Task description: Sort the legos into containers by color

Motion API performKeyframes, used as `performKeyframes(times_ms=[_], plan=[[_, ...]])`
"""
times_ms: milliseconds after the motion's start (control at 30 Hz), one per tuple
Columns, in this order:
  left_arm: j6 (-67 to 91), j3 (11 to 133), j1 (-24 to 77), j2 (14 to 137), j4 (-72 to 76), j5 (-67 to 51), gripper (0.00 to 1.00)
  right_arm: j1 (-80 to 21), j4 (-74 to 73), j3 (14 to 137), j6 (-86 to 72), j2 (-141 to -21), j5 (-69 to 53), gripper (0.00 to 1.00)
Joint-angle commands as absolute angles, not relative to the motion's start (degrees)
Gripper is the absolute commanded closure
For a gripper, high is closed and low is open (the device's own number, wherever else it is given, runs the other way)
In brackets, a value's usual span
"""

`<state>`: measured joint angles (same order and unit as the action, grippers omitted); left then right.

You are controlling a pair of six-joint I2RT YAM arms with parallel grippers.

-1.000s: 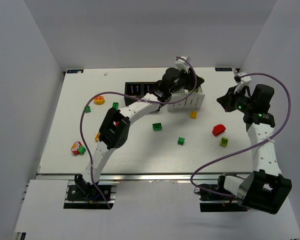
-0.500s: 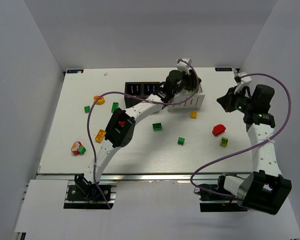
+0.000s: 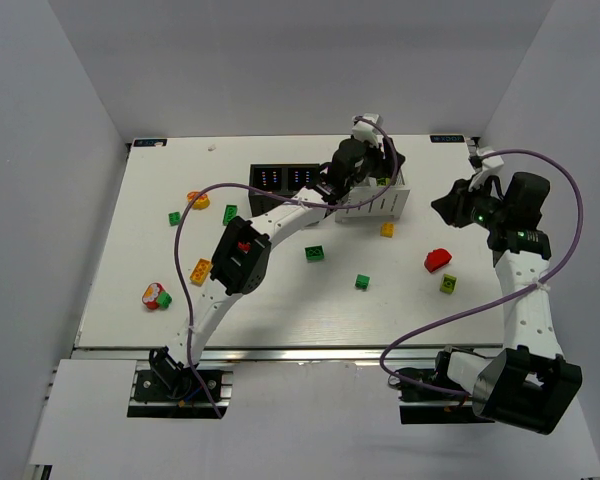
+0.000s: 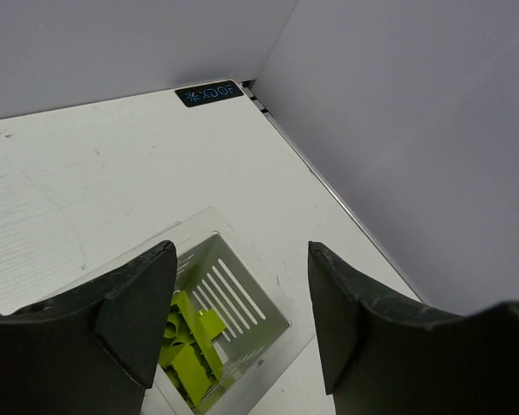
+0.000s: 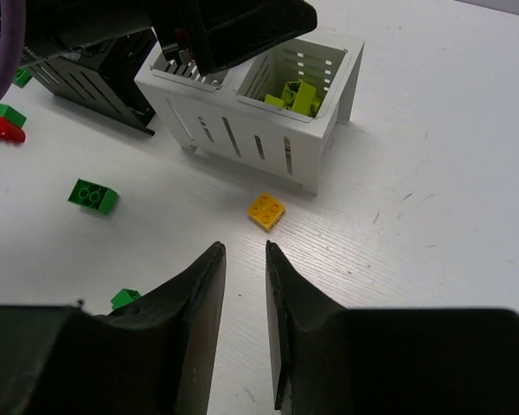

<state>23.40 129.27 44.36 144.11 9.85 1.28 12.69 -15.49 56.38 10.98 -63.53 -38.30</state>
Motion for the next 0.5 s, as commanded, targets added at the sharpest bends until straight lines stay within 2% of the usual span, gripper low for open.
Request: performKeyframes(times_ms=[0,67,167,233,267,300,333,367,400,433,467], plan=[[23.3,131.5,44.4,141.2,9.7,2.5,0.29,13.0,-16.8,56.9,12.7,-62.2,-39.3,0.67],[22.3,131.5,44.3,139.5,9.2,3.0,0.33,13.1,-18.4,57.9,14.5,-62.1,-39.5,0.61],[18.6,127.5,44.3,132.6,6.9,4.7,0.53,13.1,-23.6,59.3,20.5,-62.2,-40.0,0.45],[16.2,118.7,44.0,124.2,6.6,5.3,0.69,13.2,-27.2,59.9,26.3,-62.4,-41.0,0.35],[15.7,114.8,43.6,121.0,6.4,5.3,0.7,13.1,-32.3,60.4,28.8,-63.1,-41.2,0.34],[15.3,110.8,43.3,117.6,6.6,5.2,0.7,13.1,-35.0,61.5,30.8,-63.6,-41.2,0.33],[15.1,98.0,42.7,107.4,7.0,5.2,0.58,13.2,-39.6,62.4,35.8,-64.7,-39.7,0.28],[15.1,97.8,42.4,107.3,7.1,5.5,0.58,13.2,-42.2,62.4,35.9,-65.4,-39.7,0.28],[15.8,93.6,42.1,104.0,7.0,6.2,0.5,13.1,-44.5,63.5,37.8,-66.2,-38.0,0.27],[17.1,85.9,41.6,97.5,6.6,6.8,0.35,13.1,-46.7,63.9,40.5,-67.2,-36.5,0.25],[17.7,82.3,41.3,94.4,5.5,7.6,0.28,13.2,-48.5,64.1,41.7,-67.8,-35.3,0.24]])
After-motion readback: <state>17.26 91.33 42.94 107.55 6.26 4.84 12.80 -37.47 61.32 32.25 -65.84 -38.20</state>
